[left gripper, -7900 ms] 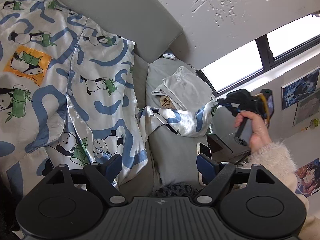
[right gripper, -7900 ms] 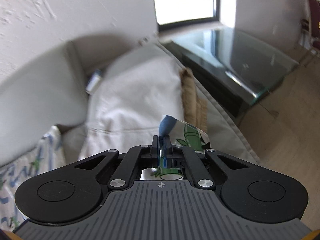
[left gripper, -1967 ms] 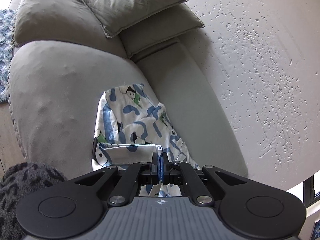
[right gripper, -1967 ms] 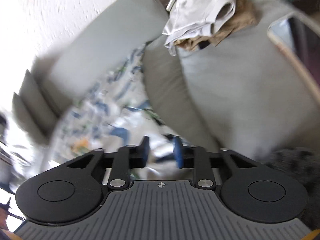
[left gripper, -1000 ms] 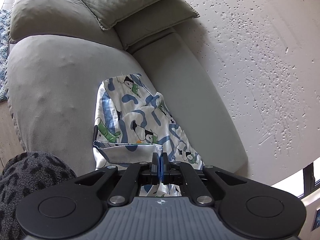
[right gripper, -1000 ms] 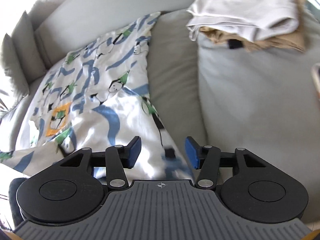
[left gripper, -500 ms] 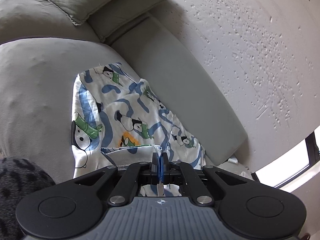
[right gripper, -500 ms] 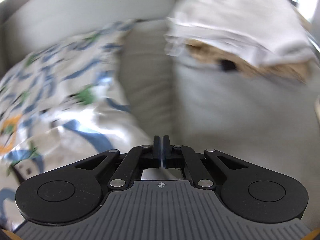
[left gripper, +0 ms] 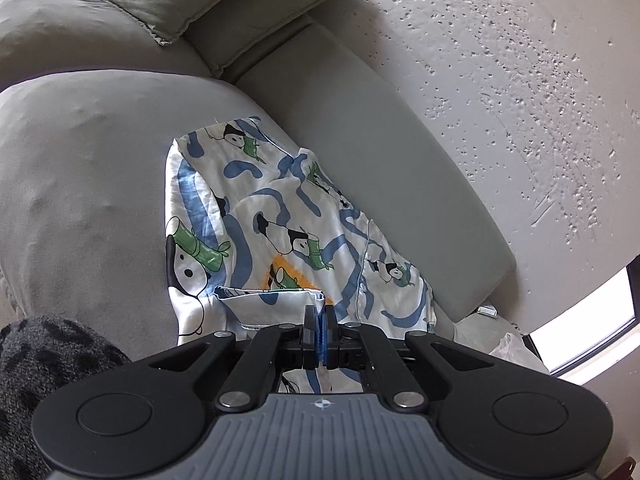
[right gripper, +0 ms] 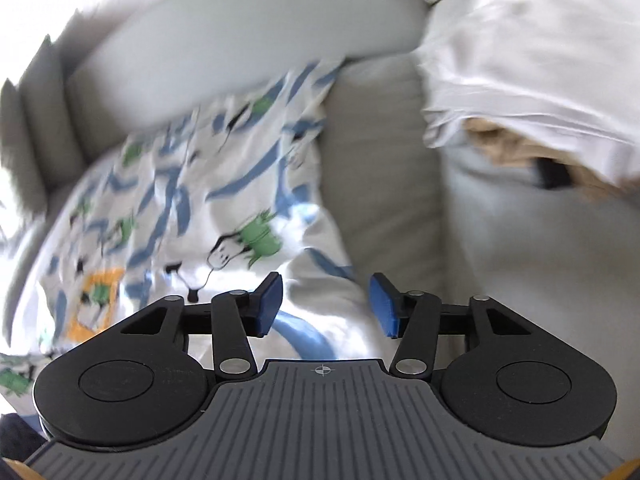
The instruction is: Fold clothes
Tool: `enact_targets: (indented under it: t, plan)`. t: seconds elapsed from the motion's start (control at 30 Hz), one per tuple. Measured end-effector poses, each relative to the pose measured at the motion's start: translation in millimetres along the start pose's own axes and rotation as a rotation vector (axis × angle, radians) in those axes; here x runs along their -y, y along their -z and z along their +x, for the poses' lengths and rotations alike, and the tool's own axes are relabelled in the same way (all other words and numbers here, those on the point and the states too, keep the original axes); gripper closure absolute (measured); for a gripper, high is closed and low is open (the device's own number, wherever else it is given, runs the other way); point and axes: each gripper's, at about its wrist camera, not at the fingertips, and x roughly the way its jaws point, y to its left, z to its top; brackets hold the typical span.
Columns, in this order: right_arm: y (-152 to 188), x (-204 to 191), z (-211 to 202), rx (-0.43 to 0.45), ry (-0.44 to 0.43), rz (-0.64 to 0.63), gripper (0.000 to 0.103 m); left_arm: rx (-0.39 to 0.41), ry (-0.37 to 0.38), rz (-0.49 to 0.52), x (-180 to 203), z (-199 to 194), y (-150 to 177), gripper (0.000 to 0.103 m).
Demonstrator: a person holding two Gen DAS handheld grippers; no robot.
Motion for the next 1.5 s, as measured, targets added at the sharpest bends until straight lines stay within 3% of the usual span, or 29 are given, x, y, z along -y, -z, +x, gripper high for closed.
enact_targets:
  t: [0.07,0.1,0.13,0.3,0.4,0.47,0.5,0.53,0.57,0.67,0.83,0.93,1.0,1.03,1.17,1.33,1.4,1.43,1.5]
  plan:
    - [-3.4,-8.2,15.7,-0.009,0.044,-0.051,0.053,0.007,0.002,0.025,1.8,3.4,-0.5,0.103]
    - [-4.1,-9.5,22.5,-0.009,0.065,-0.066,0.085,0.013,0.002,0.045,3.2,6.5,-0.7,0.103]
    - [-5.5,-8.1,26.9,-0.002,0.088,-0.053,0.101,0.019,0.003,0.066,4.7,9.7,-0.9,0.103]
    - [-10.0,7.3,26.7,0.088,0.206,0.067,0.101,0.05,0.005,0.168,12.0,25.2,-2.0,0.103]
    - [-9.5,12.8,30.3,0.067,0.204,0.074,0.099,0.068,0.007,0.229,16.4,34.5,-2.7,0.103]
    - [-7.4,13.1,25.8,0.069,0.205,0.077,0.084,0.067,-0.023,0.271,16.6,40.3,-3.2,0.103]
    - [-6.3,12.6,20.8,0.073,0.212,0.085,0.07,0.038,-0.073,0.251,12.3,44.0,-4.8,0.101]
    - [-5.3,11.8,15.0,0.077,0.22,0.095,0.055,0.006,-0.106,0.194,3.5,45.9,-6.2,0.097]
    - [-2.9,9.9,6.6,0.084,0.211,0.095,0.051,-0.026,-0.14,0.138,-5.3,47.9,-7.6,0.086]
    - [6.1,3.4,-21.0,0.1,0.157,0.085,0.048,-0.091,-0.215,0.009,-27.2,43.3,-8.8,0.083]
    - [24.6,0.3,-55.8,0.045,0.011,0.13,0.043,-0.099,-0.178,0.008,-26.6,19.1,-6.7,0.08]
    - [39.0,2.0,-71.1,0.002,-0.095,0.193,0.043,-0.118,-0.151,-0.038,-20.8,27.8,-5.0,0.068]
    - [51.5,5.3,-76.6,-0.007,-0.165,0.259,0.043,-0.131,-0.132,-0.069,-17.0,33.6,-3.8,0.068]
    - [57.4,6.8,-78.0,-0.007,-0.195,0.29,0.043,-0.129,-0.162,-0.087,-18.2,38.7,-2.4,0.068]
    - [80.8,4.9,-82.9,-0.004,-0.258,0.356,0.043,-0.119,-0.257,-0.156,-26.0,53.6,-0.7,0.074]
    - [101.1,6.5,-97.1,0.0,-0.303,0.39,0.043,-0.108,-0.274,-0.109,-24.8,68.8,-9.2,0.074]
    - [107.1,10.1,-107.3,0.01,-0.324,0.415,0.043,-0.125,-0.289,-0.097,-26.9,76.8,-10.1,0.08]
    - [109.3,11.9,-113.8,0.017,-0.333,0.424,0.043,-0.136,-0.292,-0.089,-27.4,79.5,-9.5,0.089]
    - [112.3,15.0,-128.1,0.036,-0.344,0.432,0.043,-0.159,-0.299,-0.074,-28.3,84.9,-8.4,0.097]
